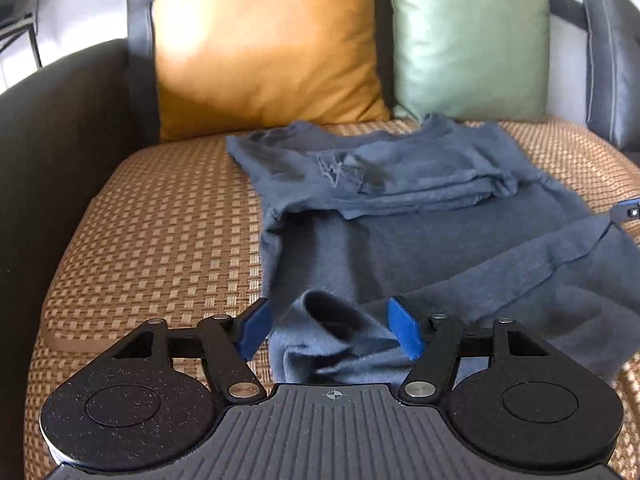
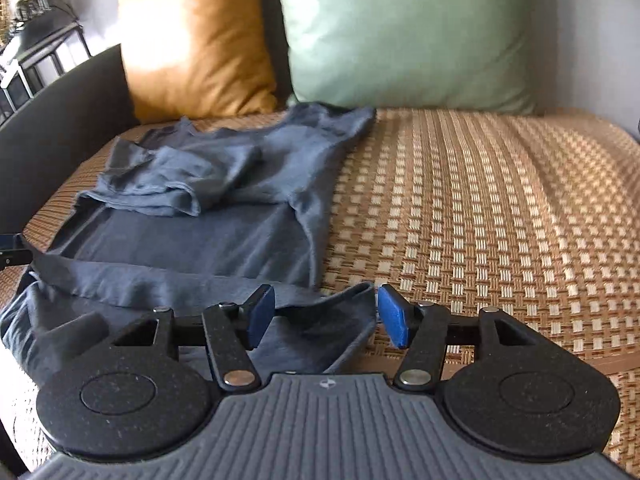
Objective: Fold clothes
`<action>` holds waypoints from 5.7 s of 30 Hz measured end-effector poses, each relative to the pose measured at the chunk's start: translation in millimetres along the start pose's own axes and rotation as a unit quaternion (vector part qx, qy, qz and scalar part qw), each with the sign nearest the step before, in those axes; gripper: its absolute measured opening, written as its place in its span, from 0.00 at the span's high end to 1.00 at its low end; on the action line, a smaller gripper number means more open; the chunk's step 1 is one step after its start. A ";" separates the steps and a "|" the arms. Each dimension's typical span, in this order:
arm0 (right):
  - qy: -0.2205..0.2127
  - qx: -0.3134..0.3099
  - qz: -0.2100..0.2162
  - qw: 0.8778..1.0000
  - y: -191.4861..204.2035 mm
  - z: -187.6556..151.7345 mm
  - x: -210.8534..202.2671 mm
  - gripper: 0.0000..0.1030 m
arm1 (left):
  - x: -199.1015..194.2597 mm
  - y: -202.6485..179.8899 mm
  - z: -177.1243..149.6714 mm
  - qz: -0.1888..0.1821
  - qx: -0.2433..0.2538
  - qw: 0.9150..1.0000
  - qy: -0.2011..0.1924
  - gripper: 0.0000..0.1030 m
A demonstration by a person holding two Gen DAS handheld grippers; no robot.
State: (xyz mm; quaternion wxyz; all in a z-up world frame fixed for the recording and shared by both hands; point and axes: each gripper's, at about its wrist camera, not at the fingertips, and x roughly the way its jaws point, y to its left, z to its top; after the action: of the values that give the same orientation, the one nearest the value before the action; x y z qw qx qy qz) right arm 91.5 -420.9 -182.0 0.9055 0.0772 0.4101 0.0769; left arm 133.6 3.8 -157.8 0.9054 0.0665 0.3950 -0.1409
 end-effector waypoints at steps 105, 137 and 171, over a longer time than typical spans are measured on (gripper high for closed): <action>0.023 0.152 0.129 0.980 -18.1 -68.9 -31.6 0.91 | -31.1 16.0 -74.0 -0.080 -0.118 0.988 0.056 0.83; 0.048 0.079 0.006 0.996 -16.0 0.5 -2.5 0.42 | -16.5 17.0 -28.3 -0.034 -0.050 0.996 0.065 0.24; -0.032 0.136 0.032 0.990 -40.4 40.2 32.2 0.97 | 49.3 16.1 0.7 0.023 -0.080 0.996 0.031 0.93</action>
State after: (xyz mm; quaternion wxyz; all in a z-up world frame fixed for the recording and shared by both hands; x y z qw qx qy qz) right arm 145.9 -456.9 -187.6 0.8963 0.2155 0.3848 0.0467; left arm 171.0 9.0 -193.4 0.8982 0.0071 0.4311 -0.0860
